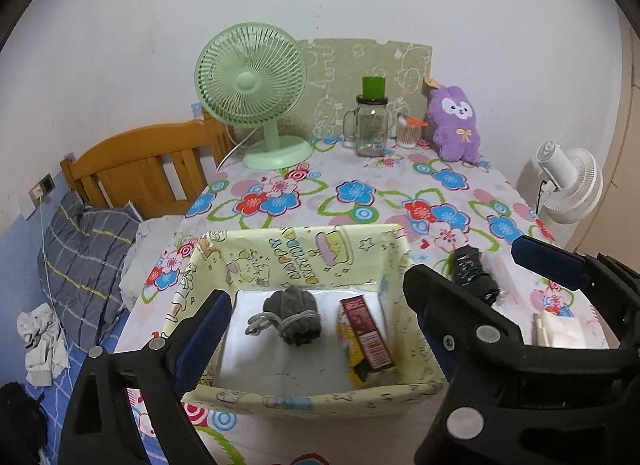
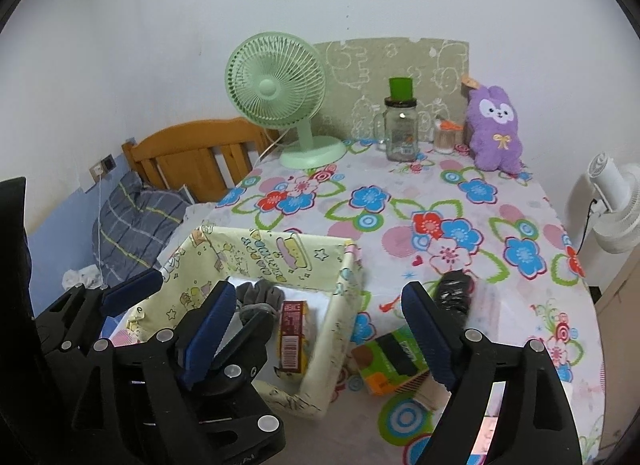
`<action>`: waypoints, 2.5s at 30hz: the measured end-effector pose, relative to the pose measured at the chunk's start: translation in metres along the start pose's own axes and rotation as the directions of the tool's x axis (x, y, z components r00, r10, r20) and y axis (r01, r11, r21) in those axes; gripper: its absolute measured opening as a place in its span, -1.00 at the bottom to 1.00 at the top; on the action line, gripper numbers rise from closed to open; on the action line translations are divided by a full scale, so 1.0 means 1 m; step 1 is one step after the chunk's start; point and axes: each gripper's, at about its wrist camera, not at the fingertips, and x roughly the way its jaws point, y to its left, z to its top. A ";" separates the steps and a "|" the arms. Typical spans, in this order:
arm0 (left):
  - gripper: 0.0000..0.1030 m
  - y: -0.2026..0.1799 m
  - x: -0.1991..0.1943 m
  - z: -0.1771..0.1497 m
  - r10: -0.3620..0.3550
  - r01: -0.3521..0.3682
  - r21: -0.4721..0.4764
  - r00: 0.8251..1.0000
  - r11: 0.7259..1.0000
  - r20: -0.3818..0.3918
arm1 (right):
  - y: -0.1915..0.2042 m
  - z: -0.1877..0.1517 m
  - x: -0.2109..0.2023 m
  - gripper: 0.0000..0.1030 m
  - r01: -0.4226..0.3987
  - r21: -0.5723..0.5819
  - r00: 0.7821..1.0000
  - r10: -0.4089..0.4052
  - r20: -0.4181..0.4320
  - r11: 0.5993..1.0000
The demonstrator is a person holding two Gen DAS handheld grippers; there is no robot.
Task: Organize soft objects
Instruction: 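Withdraw both tools from the fabric box back toward the table items, then grasp the white cloth pad with the right tool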
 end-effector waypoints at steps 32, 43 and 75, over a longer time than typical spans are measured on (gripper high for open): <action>0.99 -0.091 -0.026 -0.013 -0.116 0.112 0.048 0.989 0.993 0.096 | -0.072 -0.028 -0.076 0.84 0.169 0.037 0.977 -0.172 0.128 0.985; 0.99 -0.126 -0.016 -0.030 -0.179 0.172 0.098 0.982 0.980 0.066 | -0.102 -0.055 -0.086 0.84 0.230 0.066 0.961 -0.238 0.143 0.971; 0.97 -0.169 0.064 -0.082 -0.168 0.189 0.172 0.978 0.967 -0.127 | -0.173 -0.122 -0.017 0.84 0.265 0.178 0.964 -0.257 -0.065 0.948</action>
